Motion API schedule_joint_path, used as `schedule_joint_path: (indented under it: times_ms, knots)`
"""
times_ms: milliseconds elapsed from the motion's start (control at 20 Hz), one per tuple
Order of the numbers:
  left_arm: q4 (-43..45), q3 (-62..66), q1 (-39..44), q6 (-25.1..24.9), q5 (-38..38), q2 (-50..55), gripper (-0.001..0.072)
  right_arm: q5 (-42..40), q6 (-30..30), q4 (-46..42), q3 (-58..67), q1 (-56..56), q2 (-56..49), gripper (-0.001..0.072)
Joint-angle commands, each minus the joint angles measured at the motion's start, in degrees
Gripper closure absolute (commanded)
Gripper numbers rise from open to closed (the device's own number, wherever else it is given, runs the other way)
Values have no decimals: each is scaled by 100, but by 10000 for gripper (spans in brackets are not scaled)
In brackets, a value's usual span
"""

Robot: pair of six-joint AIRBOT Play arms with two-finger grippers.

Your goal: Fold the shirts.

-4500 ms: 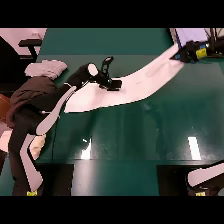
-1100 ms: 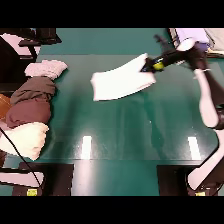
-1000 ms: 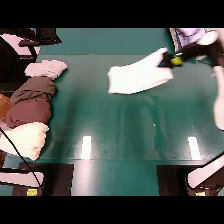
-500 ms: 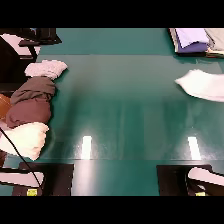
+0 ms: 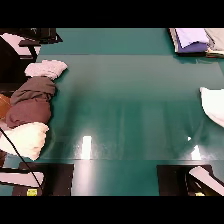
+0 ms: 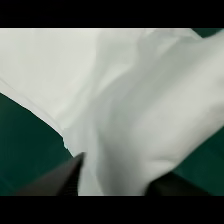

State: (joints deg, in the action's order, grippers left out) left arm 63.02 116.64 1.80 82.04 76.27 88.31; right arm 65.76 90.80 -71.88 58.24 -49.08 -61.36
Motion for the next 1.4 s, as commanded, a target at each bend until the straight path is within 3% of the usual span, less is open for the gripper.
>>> schedule_joint_path:
  times_ms: [0,150,400,500,800,850,950,1000,1150,1350]
  knots:
    - [-13,0,0,-4,33,-4,680,348,-116,-1073,-72,-129,210,106]
    - [-24,0,0,0,33,-4,680,782,-107,-1602,557,-570,232,110]
    - [-46,0,-2,2,17,-4,680,962,-153,479,933,-216,299,118]
    - [-42,0,-2,0,22,-4,679,922,-221,1019,756,560,459,118]
    - [-46,0,-2,2,-83,-4,679,726,-236,1038,660,3746,859,121]
    - [-46,0,-2,2,-83,-4,679,625,-236,1036,660,4260,892,207]
    - [-46,0,-2,2,-83,-4,679,450,-238,1029,664,5132,909,625]
    - [-46,0,-2,2,-83,-4,679,378,-240,1027,664,5482,907,696]
    - [-46,0,-2,2,-83,-4,679,109,-240,1023,667,6264,907,695]
    - [-46,0,-2,2,-83,-4,680,46,-236,1043,667,6500,907,695]
